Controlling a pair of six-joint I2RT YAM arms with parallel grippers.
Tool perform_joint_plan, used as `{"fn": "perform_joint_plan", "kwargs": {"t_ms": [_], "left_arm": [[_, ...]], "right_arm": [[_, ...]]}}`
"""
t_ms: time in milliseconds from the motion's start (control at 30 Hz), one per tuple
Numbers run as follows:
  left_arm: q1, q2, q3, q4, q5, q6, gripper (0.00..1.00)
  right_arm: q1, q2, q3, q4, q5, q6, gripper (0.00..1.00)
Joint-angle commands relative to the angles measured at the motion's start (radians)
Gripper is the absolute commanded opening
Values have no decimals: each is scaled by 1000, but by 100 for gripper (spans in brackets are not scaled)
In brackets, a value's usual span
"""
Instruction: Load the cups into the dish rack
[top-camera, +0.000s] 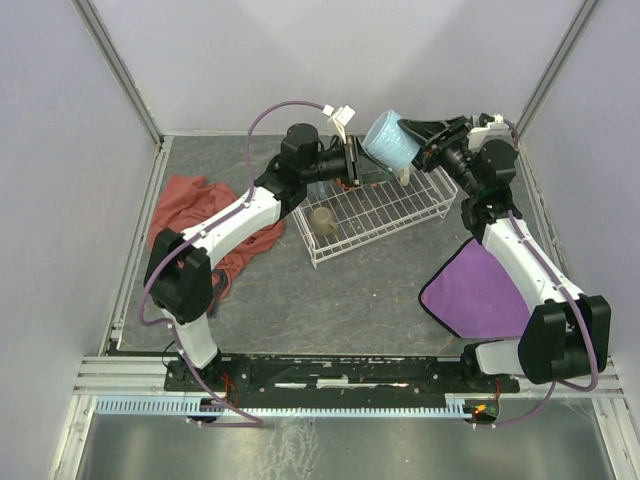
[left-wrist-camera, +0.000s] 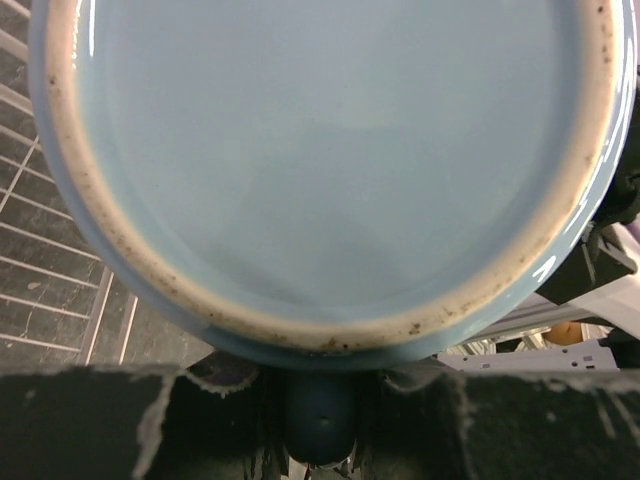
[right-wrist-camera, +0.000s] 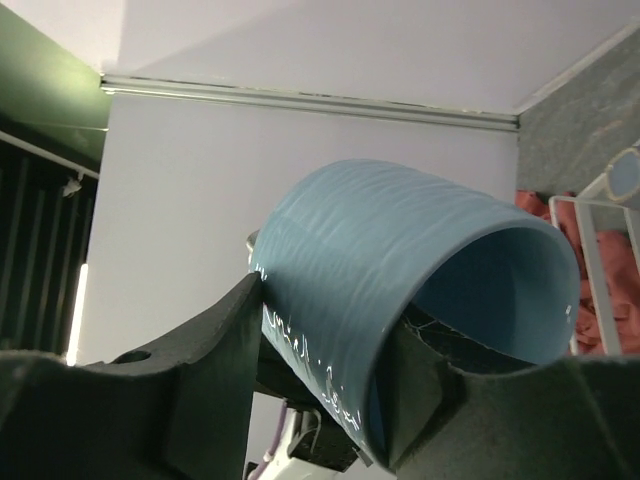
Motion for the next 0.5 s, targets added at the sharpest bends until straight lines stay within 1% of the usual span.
{"fn": "perform_joint_plan", "kwargs": {"t_ms": [0,133,267,367,467], "left_arm": [[11,-57,5,-47,-171,110,3],[-10,-59,21,-140,-242,183,3],[-16,-61,20,-194,-306,214,3],[-23,-57,23,-207,-323,233,3],[-29,-54,26,-206,-329,240,3]], "right_arm": [[-13,-125,-9,-26,-94,-93,53],[-51,-186,-4,-211,-96,-235,54],[-91,-242,12,-398,-86,-399,55],[-115,-257,22,-471,-85,-458,57],[-126,-254,14,-478,-88,-464,59]]}}
